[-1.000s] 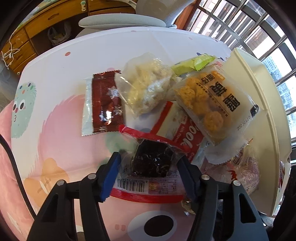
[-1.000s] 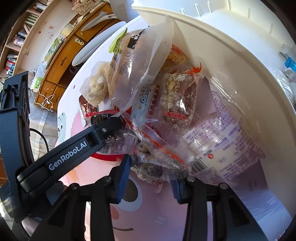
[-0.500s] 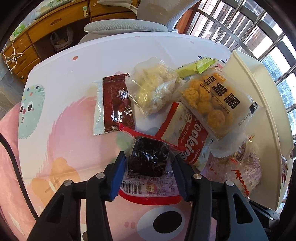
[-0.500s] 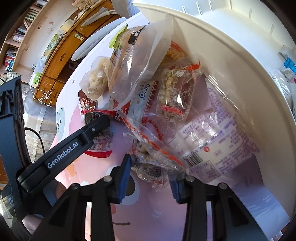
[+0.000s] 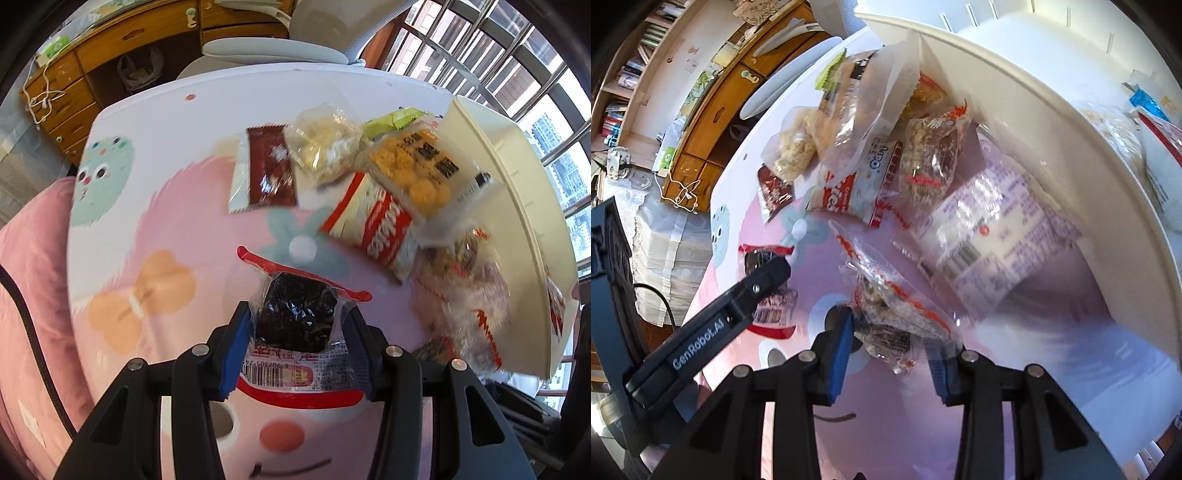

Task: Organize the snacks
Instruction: 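Lift both held snack bags up off the table, then carry both held bags over the white tray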

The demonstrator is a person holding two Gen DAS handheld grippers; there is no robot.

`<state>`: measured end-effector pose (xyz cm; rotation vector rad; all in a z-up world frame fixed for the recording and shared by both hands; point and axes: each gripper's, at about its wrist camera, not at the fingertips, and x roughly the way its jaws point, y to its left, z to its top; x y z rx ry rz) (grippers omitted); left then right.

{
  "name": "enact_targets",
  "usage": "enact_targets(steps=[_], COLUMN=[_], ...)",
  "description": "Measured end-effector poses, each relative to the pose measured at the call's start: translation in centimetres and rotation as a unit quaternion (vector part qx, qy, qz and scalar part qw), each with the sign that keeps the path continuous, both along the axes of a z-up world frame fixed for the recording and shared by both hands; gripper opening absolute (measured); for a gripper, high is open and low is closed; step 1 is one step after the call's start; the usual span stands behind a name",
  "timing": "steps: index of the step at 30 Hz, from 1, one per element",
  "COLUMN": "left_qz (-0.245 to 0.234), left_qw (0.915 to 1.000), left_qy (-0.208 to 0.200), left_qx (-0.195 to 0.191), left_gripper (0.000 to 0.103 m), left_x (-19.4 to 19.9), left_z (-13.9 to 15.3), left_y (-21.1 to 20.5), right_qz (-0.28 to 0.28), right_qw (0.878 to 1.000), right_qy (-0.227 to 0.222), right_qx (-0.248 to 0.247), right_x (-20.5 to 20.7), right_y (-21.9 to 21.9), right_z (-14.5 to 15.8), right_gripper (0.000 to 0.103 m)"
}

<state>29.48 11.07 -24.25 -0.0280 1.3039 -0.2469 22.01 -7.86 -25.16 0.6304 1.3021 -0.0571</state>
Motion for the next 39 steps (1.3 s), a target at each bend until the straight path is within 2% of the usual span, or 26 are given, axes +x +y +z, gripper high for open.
enact_targets(steps=[12,21,23,24,26,27,28,30,34,37,39], left_qz=[0.002,-0.016,-0.017,-0.02,-0.023,-0.03,-0.037,-0.046,-0.032,-0.02,-0.015], left_qw=[0.9999,0.999,0.9988,0.9987,0.9982,0.9976,0.9973,0.9973,0.9984,0.9989,0.9993], left_qy=[-0.013,-0.04,-0.043,-0.042,-0.043,-0.044,-0.041,-0.037,-0.02,-0.005,0.001], left_qx=[-0.005,-0.011,-0.014,-0.022,-0.035,-0.045,-0.048,-0.043,-0.042,-0.041,-0.034], left_gripper=[0.048,0.048,0.042,0.029,0.024,0.015,0.014,0.014,0.015,0.021,0.029], left_x=[-8.5,-13.4,-14.0,-14.4,-14.7,-14.9,-15.0,-15.2,-15.5,-15.7,-15.7], left_z=[4.5,8.2,8.8,9.2,9.5,9.7,9.7,9.6,9.1,8.5,7.9], left_y=[2.5,1.7,1.6,1.5,1.2,0.8,0.6,0.1,0.2,0.7,0.9], right_qz=[-0.004,-0.016,-0.019,-0.021,-0.026,-0.029,-0.031,-0.036,-0.05,-0.06,-0.065], right_qw=[0.999,0.996,0.995,0.995,0.994,0.993,0.993,0.992,0.99,0.989,0.989], right_qy=[-0.041,-0.085,-0.093,-0.096,-0.102,-0.105,-0.108,-0.113,-0.126,-0.123,-0.12], right_qx=[-0.013,-0.023,-0.025,-0.028,-0.032,-0.034,-0.036,-0.041,-0.049,-0.053,-0.055], right_x=[-6.1,-10.8,-11.5,-11.9,-12.5,-12.8,-13.1,-13.6,-14.2,-14.5,-15.0], right_y=[0.6,0.5,0.3,0.1,-0.4,-0.7,-0.9,-1.5,-3.1,-4.5,-5.2], right_z=[3.2,6.0,6.7,7.0,7.7,8.0,8.2,8.7,9.4,9.5,9.4], right_gripper=[0.038,0.038,0.038,0.038,0.038,0.038,0.038,0.038,0.038,0.038,0.038])
